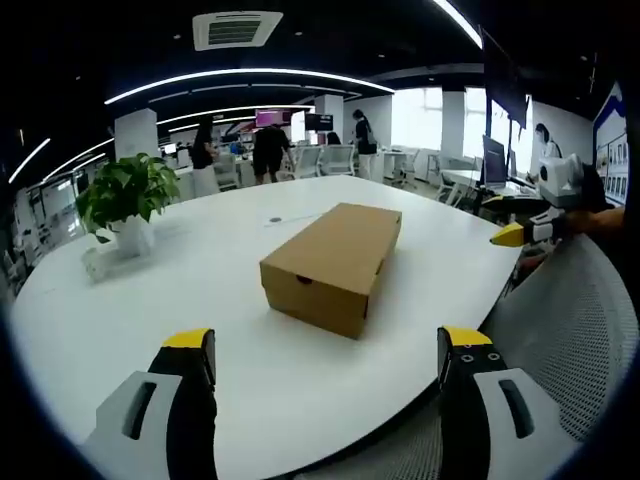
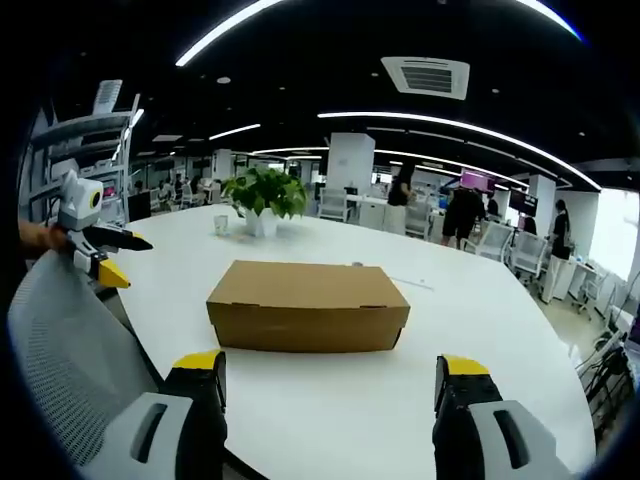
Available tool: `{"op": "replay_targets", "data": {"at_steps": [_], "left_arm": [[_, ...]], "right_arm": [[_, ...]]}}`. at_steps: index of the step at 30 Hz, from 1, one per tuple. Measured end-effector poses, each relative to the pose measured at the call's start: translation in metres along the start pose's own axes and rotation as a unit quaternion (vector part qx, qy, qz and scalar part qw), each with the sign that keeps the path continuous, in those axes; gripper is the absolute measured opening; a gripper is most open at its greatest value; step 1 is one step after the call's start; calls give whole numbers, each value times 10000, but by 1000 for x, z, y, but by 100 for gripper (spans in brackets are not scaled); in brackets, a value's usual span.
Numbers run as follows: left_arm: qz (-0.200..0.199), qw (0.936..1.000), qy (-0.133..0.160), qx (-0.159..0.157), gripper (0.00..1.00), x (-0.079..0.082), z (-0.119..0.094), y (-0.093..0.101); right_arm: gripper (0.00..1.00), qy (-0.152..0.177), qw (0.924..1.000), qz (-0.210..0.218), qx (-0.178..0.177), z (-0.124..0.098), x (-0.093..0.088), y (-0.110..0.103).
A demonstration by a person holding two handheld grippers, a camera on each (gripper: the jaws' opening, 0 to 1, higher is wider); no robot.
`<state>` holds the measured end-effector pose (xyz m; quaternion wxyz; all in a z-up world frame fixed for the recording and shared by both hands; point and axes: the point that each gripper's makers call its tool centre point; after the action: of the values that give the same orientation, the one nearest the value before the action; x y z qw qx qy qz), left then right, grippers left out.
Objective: Operate the shoe box by opening the lid, removing the specified soft item, and placing it in the target area until the item is outside and the box remains undamaged.
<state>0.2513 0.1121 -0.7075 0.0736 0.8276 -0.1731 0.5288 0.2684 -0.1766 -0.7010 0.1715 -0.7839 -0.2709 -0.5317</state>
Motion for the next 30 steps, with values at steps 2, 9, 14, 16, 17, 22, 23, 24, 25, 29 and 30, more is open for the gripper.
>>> {"op": "replay_targets", "data": {"at_steps": [2,9,14,16,17,22,23,24,25,29,30], "left_arm": [[-2,10000,1,-4,95,0,0,0],[11,10000,-18,-8,96,-1,0,0],[26,10000,-62,5,97,-3,0,0],[30,10000,-71,11,97,-3,0,0],[28,10000,-76,17,97,-3,0,-1],[20,9999,-94,35,98,-4,0,-1],[20,9999,-102,40,97,-4,1,-2],[28,9999,-115,49,97,-5,1,-2],[28,9999,-121,50,97,-5,1,-2],[22,9999,-139,37,97,-6,1,-1],[26,9999,-150,41,97,-6,1,-1]], "right_arm": [[85,0,10000,4,-3,0,0,0],[85,-3,10000,15,-11,0,0,0],[85,-5,10000,26,-12,0,0,0],[86,-5,10000,26,-12,0,0,0],[86,-4,10000,29,-13,0,0,0],[86,-1,10000,38,-24,0,0,0],[86,2,10000,42,-24,0,0,0],[86,5,10000,46,-23,0,0,1],[86,6,10000,44,-24,0,0,1],[86,6,10000,49,-30,0,0,1],[86,8,10000,52,-31,0,0,1]]}}
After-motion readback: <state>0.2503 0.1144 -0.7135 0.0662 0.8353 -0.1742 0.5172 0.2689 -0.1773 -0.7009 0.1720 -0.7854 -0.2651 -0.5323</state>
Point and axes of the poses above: the point that each gripper's makers call its tool centre point, and the gripper's own axes: z roughly forward along the fingers, y roughly to its right, x roughly out of its top, and after that the axes turned 11 degrees about x, right-handed
